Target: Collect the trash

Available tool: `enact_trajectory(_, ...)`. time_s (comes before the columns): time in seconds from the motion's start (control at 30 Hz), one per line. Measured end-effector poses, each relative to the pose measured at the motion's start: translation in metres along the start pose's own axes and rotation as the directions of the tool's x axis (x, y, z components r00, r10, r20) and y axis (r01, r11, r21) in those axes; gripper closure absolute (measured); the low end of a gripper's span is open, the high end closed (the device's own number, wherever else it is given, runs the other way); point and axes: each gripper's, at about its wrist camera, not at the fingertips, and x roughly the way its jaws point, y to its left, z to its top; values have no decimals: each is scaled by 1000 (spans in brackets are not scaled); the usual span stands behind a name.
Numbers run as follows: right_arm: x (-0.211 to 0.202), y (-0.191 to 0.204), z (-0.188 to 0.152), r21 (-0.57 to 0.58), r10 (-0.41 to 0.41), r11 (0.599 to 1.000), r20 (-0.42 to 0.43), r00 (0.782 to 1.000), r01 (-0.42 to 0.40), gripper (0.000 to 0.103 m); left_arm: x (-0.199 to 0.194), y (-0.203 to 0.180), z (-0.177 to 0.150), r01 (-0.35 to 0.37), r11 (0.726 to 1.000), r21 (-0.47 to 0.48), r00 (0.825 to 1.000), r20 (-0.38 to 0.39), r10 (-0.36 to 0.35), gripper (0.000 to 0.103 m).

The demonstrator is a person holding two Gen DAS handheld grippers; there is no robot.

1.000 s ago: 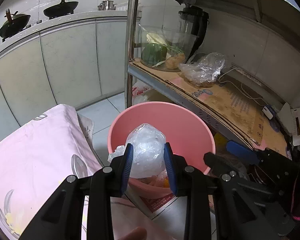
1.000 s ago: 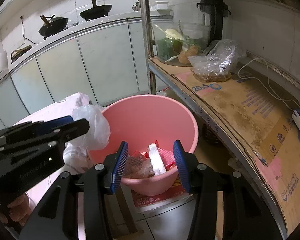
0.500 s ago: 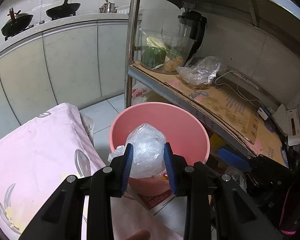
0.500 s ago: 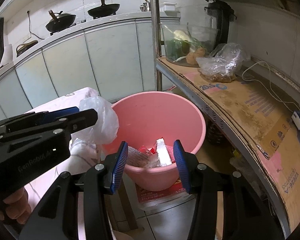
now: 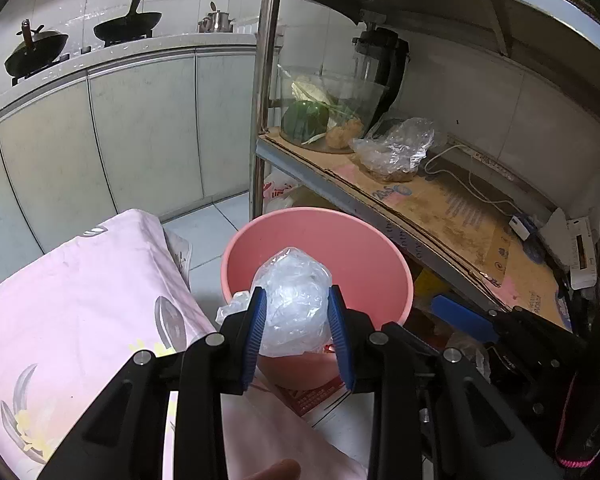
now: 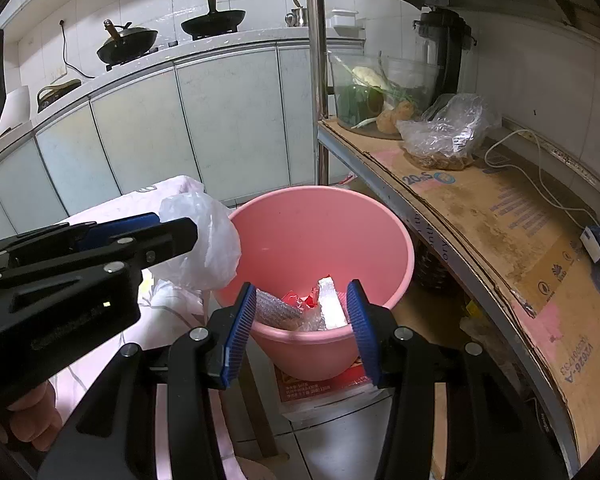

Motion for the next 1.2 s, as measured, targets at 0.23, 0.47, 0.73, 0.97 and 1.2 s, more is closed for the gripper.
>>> enact_trajectory(0.23, -1, 0, 0, 0, 0, 1000, 1, 1000, 0, 55, -2, 1, 0, 1, 1000, 0, 1000, 2, -1, 73)
enact_trajectory(0.47, -1, 1, 0, 0, -1, 1000, 0, 1000, 1, 55, -3, 1, 0, 5, 1000, -1, 1000, -3, -5, 73)
enact_trajectory(0.73, -2, 2, 1, -2, -2, 1000, -3, 1000, 2, 55, -2, 2, 0, 9, 1000, 3, 1000, -10, -9, 73)
enact_trajectory(0.97, -1, 4, 1, -4, -2, 1000, -8, 1000, 2, 55, 0, 3, 0, 10, 1000, 1, 1000, -15, -10, 73)
enact_trajectory(1.2, 3, 4, 2, -5, -3, 1000, -13, 1000, 3, 55, 3, 3, -2, 11, 1000, 6, 1000, -22, -11, 73)
